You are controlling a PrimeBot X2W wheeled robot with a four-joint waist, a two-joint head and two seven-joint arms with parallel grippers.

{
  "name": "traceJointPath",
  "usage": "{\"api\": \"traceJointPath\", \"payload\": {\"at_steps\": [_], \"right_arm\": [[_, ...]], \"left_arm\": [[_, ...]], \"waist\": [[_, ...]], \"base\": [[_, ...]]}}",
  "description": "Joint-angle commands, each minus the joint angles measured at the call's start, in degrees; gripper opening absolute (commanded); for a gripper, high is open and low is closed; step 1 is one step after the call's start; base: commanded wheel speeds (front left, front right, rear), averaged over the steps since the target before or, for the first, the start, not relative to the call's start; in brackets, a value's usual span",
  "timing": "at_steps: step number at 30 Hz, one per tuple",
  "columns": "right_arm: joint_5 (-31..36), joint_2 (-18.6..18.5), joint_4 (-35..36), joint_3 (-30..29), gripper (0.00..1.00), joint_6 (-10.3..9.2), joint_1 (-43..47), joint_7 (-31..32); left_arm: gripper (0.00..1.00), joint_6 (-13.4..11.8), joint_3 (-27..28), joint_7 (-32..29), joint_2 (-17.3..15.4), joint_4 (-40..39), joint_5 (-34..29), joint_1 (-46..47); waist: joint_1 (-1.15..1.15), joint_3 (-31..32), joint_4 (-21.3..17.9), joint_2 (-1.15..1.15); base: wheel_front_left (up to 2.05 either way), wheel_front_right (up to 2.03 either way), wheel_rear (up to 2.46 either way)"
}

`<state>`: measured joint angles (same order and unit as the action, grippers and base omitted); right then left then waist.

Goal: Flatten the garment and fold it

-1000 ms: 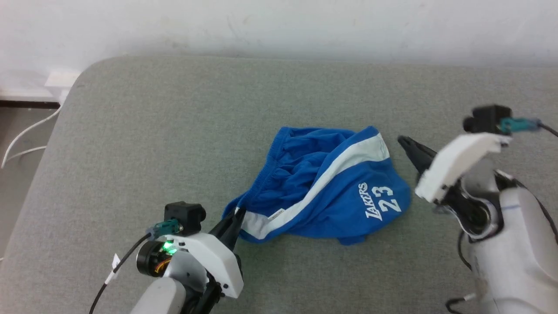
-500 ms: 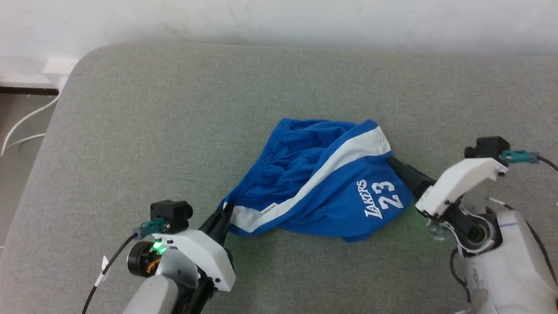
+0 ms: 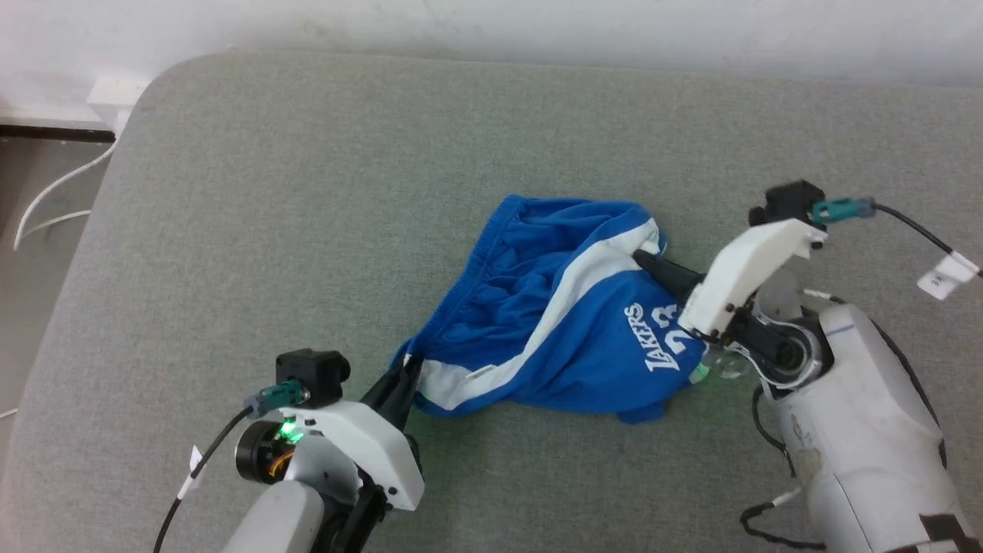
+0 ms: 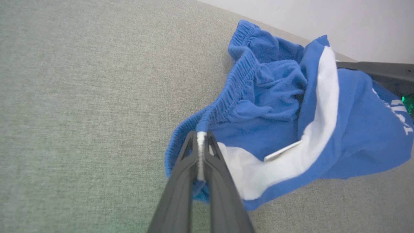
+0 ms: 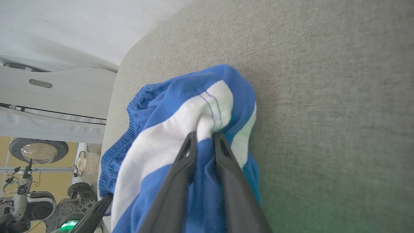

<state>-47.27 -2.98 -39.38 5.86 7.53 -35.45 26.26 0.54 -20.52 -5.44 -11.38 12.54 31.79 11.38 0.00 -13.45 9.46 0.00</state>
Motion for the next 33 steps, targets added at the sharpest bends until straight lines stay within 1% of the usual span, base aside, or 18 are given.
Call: {"api": "traceJointPath", "payload": {"at_steps": [1, 4, 6, 9, 11, 15, 18, 20, 23, 25, 27, 29, 33], "right_arm": [[0.3, 0.1, -0.3, 0.8, 0.0, -0.04, -1.3, 0.2], [1.0, 0.1, 0.4, 2.3, 0.0, -0.04, -2.0, 0.0], [1.0, 0.1, 2.5, 3.4, 0.0, -0.04, -1.9, -0.9], [4.8, -2.1, 7.7, 6.4, 0.0, -0.04, -0.7, -4.7], [8.0, -3.9, 11.7, 7.2, 0.0, -0.04, 0.9, -8.4], [14.0, -6.3, 20.4, 6.4, 0.0, -0.04, 5.3, -13.8], [18.5, -7.2, 26.7, 3.6, 0.0, -0.04, 9.6, -16.1], [21.4, -7.0, 30.6, 0.8, 0.0, -0.04, 12.6, -17.2], [25.2, -5.3, 36.3, -3.6, 0.0, -0.04, 17.2, -18.3], [27.2, -4.0, 39.6, -5.9, 0.0, -0.04, 20.5, -18.5], [29.2, -3.1, 42.1, -7.3, 0.0, -0.04, 23.7, -18.2], [31.0, -2.5, 43.3, -8.1, 0.0, -0.04, 26.5, -17.9], [34.3, -1.4, 42.0, -8.8, 0.0, -0.04, 32.4, -15.6]], "left_arm": [[0.0, 0.4, -0.1, 0.4, 0.1, 0.3, 0.1, 1.1], [0.0, 0.5, -0.3, 0.4, 0.2, 0.5, 0.2, 1.1], [0.0, 0.4, -0.3, 0.5, 0.1, 0.7, 0.3, 1.0], [0.0, 0.3, -0.2, 1.1, -0.1, 0.6, 0.4, 0.8], [0.0, 0.3, 0.1, 1.8, -0.3, 0.2, 0.4, 0.6], [0.0, 0.1, 1.1, 4.0, -0.4, -1.5, 0.7, 0.2], [0.0, 0.5, 2.7, 6.3, 0.9, -3.3, 3.0, -0.2], [0.0, 0.8, 4.4, 7.9, 2.2, -4.5, 5.5, -0.4], [0.0, 1.0, 7.0, 9.8, 4.2, -6.2, 9.5, -0.8], [0.0, 0.8, 8.3, 10.6, 5.2, -7.2, 11.7, -1.1], [0.0, 0.3, 8.6, 10.9, 5.7, -8.0, 12.7, -1.6], [0.0, -0.4, 8.4, 11.0, 6.0, -8.2, 12.9, -2.4], [0.0, -2.1, 6.5, 9.8, 6.0, -6.5, 11.4, -4.7]], "waist": [[0.0, -0.1, 0.1, 0.0], [0.0, 0.0, 0.0, 0.0], [0.0, 0.3, -0.1, 0.0], [0.0, 1.1, -0.3, 0.0], [0.0, 1.8, -0.6, 0.0], [0.0, 3.0, -1.5, 0.0], [0.0, 4.0, -2.4, 0.0], [0.0, 4.5, -2.9, 0.0], [0.0, 5.3, -3.7, 0.0], [0.0, 5.6, -4.3, 0.0], [0.0, 5.8, -4.9, 0.0], [0.0, 5.9, -5.6, 0.0], [0.0, 5.8, -6.2, 0.0]], "base": [[0.0, 0.0, 0.0], [0.0, 0.0, 0.0], [0.0, 0.0, 0.0], [0.0, 0.0, 0.0], [0.0, 0.0, 0.0], [0.0, 0.0, 0.0], [0.0, 0.0, 0.0], [0.0, 0.0, 0.0], [0.0, 0.0, 0.0], [0.0, 0.0, 0.0], [0.0, 0.0, 0.0], [0.0, 0.0, 0.0], [0.0, 0.0, 0.0]]}}
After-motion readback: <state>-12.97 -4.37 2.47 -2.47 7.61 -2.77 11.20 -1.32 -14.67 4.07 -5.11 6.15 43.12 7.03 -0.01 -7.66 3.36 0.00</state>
